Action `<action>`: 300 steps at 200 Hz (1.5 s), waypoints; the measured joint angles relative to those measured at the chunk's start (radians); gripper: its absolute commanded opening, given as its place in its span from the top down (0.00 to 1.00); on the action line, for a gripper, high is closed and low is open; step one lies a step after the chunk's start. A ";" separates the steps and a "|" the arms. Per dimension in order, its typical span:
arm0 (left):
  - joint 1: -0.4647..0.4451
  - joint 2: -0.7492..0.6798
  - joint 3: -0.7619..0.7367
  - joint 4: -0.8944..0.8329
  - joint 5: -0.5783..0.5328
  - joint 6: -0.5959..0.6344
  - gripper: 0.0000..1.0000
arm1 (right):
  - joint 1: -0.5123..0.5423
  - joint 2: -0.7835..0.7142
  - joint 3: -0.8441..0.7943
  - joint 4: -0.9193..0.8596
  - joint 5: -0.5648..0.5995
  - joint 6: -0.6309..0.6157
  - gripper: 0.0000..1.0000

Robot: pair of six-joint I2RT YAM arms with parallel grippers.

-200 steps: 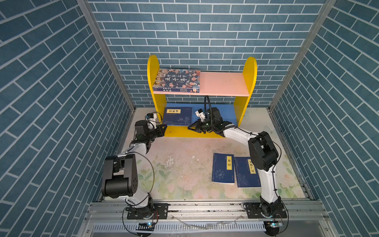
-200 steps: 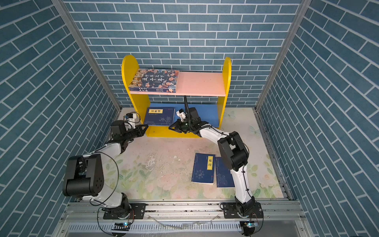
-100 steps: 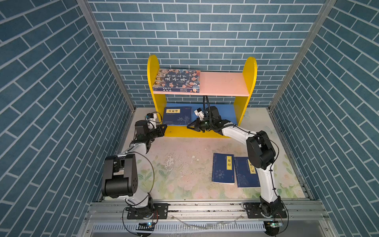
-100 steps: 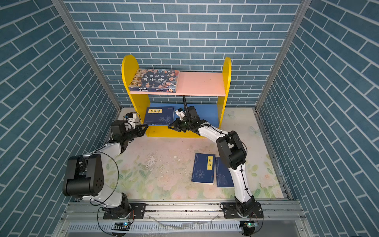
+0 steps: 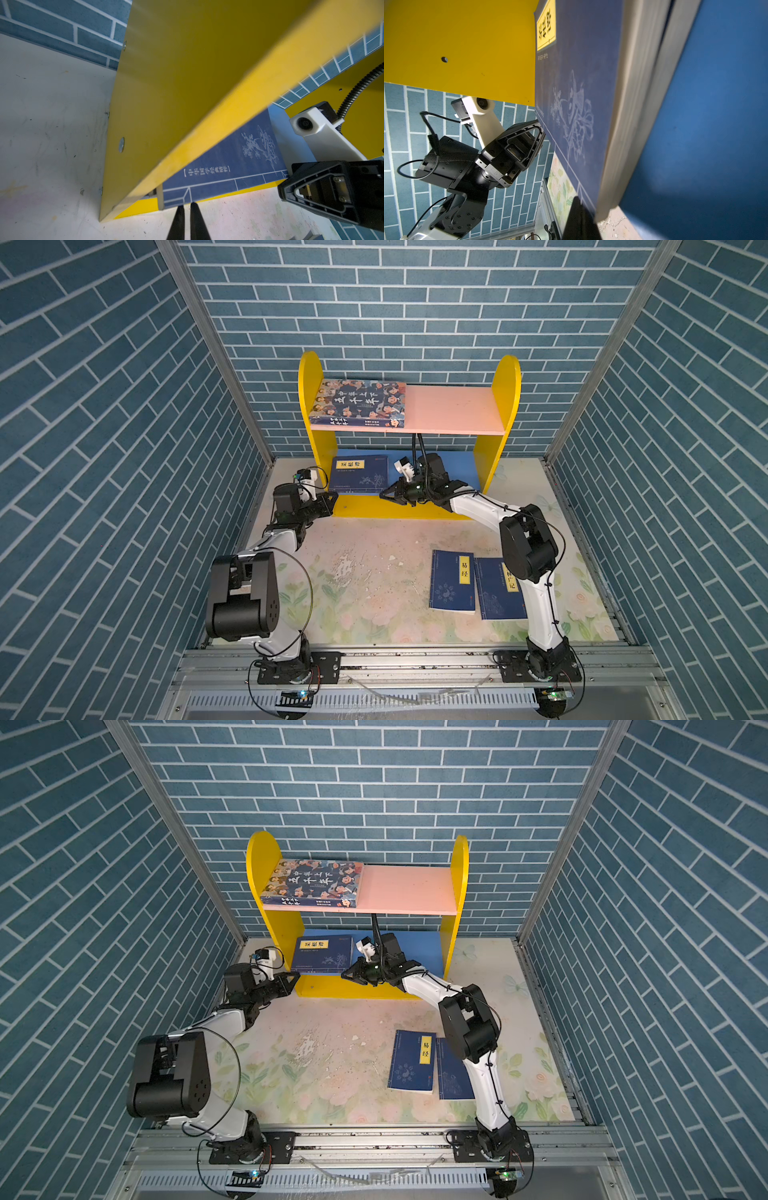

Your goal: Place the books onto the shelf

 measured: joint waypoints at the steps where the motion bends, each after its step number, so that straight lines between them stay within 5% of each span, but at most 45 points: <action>1: 0.001 0.000 0.000 0.000 0.000 0.000 0.90 | 0.000 0.001 0.001 0.000 0.000 0.000 0.95; 300: 0.050 -0.090 0.002 -0.067 -0.009 0.007 0.89 | -0.042 -0.158 -0.236 0.187 0.054 0.036 0.89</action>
